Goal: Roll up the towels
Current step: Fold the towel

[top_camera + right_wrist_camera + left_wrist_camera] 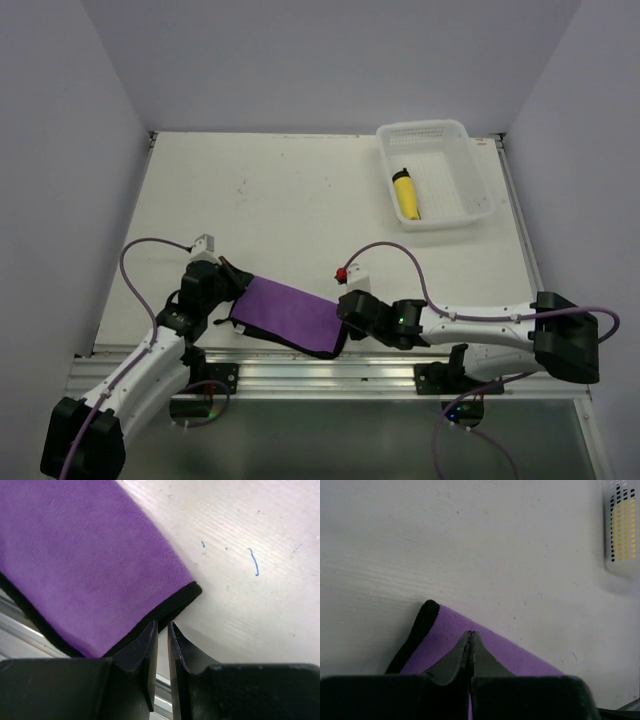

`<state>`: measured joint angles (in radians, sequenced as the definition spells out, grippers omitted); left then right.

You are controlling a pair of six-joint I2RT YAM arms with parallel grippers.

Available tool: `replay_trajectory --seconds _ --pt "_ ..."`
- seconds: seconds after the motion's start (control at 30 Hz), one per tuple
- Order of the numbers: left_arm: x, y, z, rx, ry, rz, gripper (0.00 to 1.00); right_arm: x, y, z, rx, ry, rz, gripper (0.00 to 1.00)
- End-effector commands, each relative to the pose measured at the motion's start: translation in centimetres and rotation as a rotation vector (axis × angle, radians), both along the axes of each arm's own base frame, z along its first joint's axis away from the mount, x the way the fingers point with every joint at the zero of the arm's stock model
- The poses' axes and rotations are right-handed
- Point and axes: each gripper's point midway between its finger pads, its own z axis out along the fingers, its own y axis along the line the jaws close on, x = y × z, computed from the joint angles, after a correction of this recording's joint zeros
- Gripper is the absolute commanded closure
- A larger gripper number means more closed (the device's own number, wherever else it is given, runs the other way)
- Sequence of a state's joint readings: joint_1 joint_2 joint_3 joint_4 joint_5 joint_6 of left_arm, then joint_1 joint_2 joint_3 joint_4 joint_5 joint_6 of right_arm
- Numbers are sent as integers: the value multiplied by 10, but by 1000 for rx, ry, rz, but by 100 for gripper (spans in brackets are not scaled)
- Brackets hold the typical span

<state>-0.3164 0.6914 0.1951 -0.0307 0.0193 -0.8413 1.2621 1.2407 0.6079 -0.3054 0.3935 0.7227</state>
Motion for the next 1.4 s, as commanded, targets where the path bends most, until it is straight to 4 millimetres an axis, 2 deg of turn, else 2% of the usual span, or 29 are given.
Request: replay_trajectory --seconds 0.0,0.13,0.43,0.73,0.9,1.13,1.23,1.3,1.37 --pt "9 -8 5 6 -70 -31 100 21 16 19 70 -45 -78 82" --pt "8 -12 -2 15 -49 -47 100 29 8 11 41 -26 -120 80" --pt "8 -5 -15 52 -18 -10 100 41 -7 -11 -6 17 -167 79" --pt "6 -1 -23 76 10 0 100 49 -3 -22 -43 33 -145 79" --pt "6 4 -27 93 32 28 100 55 -8 -25 -88 30 -140 79" --pt "4 10 -29 98 49 61 100 88 -20 -23 -123 25 -146 79" --pt "1 8 -34 91 59 53 100 101 -17 -21 -124 26 -118 79" --pt "1 6 -35 80 58 46 100 106 -14 -27 -138 38 -105 79" --pt "-2 5 -41 81 74 39 100 113 -6 -24 -123 37 -83 79"
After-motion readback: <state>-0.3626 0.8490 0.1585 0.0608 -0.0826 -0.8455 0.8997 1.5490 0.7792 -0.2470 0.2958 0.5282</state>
